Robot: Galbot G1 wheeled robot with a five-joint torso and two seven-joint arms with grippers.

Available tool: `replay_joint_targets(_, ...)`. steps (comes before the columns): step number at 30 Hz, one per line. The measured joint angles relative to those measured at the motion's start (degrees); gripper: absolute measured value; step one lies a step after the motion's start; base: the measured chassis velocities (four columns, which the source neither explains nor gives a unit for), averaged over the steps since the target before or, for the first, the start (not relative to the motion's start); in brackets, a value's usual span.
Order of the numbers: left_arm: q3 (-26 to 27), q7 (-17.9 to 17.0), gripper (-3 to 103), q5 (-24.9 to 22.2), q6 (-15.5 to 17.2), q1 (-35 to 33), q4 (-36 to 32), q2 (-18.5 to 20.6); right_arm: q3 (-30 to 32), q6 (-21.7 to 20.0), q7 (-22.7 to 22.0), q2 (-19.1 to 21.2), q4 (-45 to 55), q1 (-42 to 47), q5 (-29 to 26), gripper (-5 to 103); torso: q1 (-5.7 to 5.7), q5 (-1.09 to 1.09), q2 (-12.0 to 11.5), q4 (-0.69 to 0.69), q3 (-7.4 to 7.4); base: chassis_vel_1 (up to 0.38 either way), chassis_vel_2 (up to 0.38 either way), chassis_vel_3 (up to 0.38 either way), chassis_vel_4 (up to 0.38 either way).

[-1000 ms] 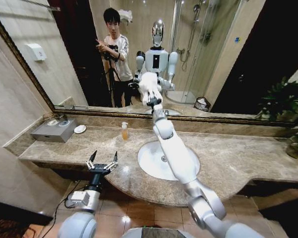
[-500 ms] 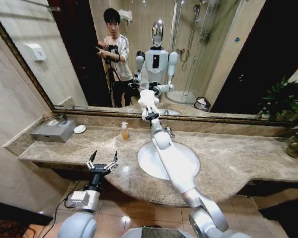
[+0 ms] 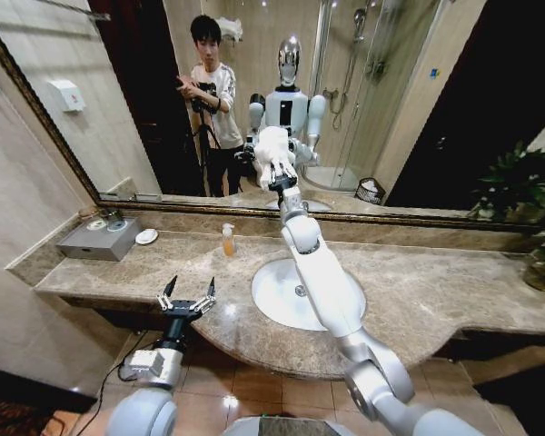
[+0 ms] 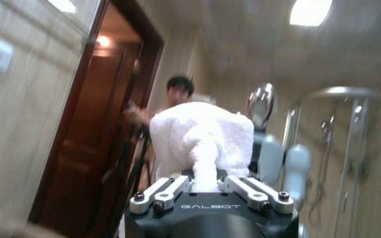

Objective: Pick up the towel from the sink counter and wipe the mirror surface.

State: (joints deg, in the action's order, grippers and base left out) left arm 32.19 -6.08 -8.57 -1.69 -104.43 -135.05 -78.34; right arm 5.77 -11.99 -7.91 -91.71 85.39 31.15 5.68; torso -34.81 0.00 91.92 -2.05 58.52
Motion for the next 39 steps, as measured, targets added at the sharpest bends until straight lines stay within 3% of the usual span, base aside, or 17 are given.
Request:
replay_joint_targets(7, 0.00, 0.01, 100, 0.01, 0.00, 0.01, 0.00, 0.00, -0.64, 0.99, 0.49, 1.67, 2.52, 7.83, -0.78, 13, 0.00, 0.01, 0.00, -0.01, 0.00, 0.000, 0.000, 0.000, 0.000)
replay_joint_targets(10, -0.01, 0.03, 100, 0.00, 0.00, 0.00, 0.00, 0.00, -1.80, -2.41, -0.13, 8.06, 13.69, 14.43, -6.26, 13, 0.01, 0.01, 0.00, 0.00, -0.01, 0.000, 0.000, 0.000, 0.000)
replay_joint_targets(11, -0.01, 0.03, 100, 0.00, 0.00, 0.00, 0.00, 0.00, -1.80, -2.41, -0.13, 8.06, 13.69, 14.43, -6.26, 13, 0.01, 0.01, 0.00, 0.00, -0.01, 0.000, 0.000, 0.000, 0.000)
replay_joint_targets(14, 0.00, 0.00, 100, 0.00, 0.00, -0.01, 0.00, 0.00, -0.88, -5.67, -1.66, 16.05, 24.40, 20.84, -12.35, 13, 0.01, 0.01, 0.00, 0.00, -0.01, 0.000, 0.000, 0.000, 0.000)
replay_joint_targets(15, 0.00, 0.00, 100, 0.00, 0.00, -0.01, 0.00, 0.00, -0.88, -5.67, -1.66, 16.05, 24.40, 20.84, -12.35, 13, 0.01, 0.01, 0.00, 0.00, -0.01, 0.000, 0.000, 0.000, 0.000)
replay_joint_targets(18, -0.01, 0.02, 100, 0.00, 0.01, 0.00, 0.00, 0.00, 2.75, -8.05, -2.86, 25.26, 33.72, 28.71, -18.14, 13, 0.01, 0.03, 0.01, 0.01, -0.01, 0.000, 0.000, 0.000, 0.000)
replay_joint_targets(19, -0.01, 0.02, 100, 0.00, 0.01, 0.00, 0.00, 0.00, 2.75, -8.05, -2.86, 25.26, 33.72, 28.71, -18.14, 13, 0.01, 0.03, 0.01, 0.01, -0.01, 0.000, 0.000, 0.000, 0.000)
replay_joint_targets(21, 0.00, 0.01, 100, 0.00, 0.00, 0.00, 0.00, -0.01, 6.06, -8.52, -2.86, 31.21, 36.20, 33.70, -20.94, 13, 0.01, 0.02, 0.01, 0.00, -0.01, 0.000, 0.000, 0.000, 0.000)
replay_joint_targets(22, 0.00, 0.01, 100, 0.00, 0.00, 0.00, 0.00, -0.01, 6.06, -8.52, -2.86, 31.21, 36.20, 33.70, -20.94, 13, 0.01, 0.02, 0.01, 0.00, -0.01, 0.000, 0.000, 0.000, 0.000)
replay_joint_targets(25, 0.00, 0.00, 100, 0.00, 0.00, 0.00, -0.01, 0.00, 8.45, -7.75, -3.76, 37.28, 34.66, 36.41, -21.94, 13, 0.01, 0.02, 0.01, -0.01, -0.01, 0.000, 0.000, 0.000, 0.000)
replay_joint_targets(30, 0.00, 0.01, 100, 0.00, 0.00, 0.00, 0.00, 0.00, 9.37, -6.92, -4.71, 42.38, 32.82, 39.63, -23.75, 13, 0.00, 0.03, 0.00, -0.02, 0.00, 0.000, 0.000, 0.000, 0.000)
replay_joint_targets(37, 0.00, 0.00, 100, 0.01, 0.00, 0.00, -0.01, 0.00, 8.11, -10.68, 2.57, 47.32, 26.53, 39.61, -27.00, 13, 0.01, 0.04, 0.01, 0.01, 0.00, 0.000, 0.000, 0.000, 0.000)
replay_joint_targets(39, 0.00, 0.00, 100, 0.00, 0.00, 0.00, 0.00, 0.00, 7.41, -13.98, 10.52, 48.76, 21.88, 35.49, -27.45, 13, 0.00, 0.01, 0.00, -0.04, 0.00, 0.000, 0.000, 0.000, 0.000)
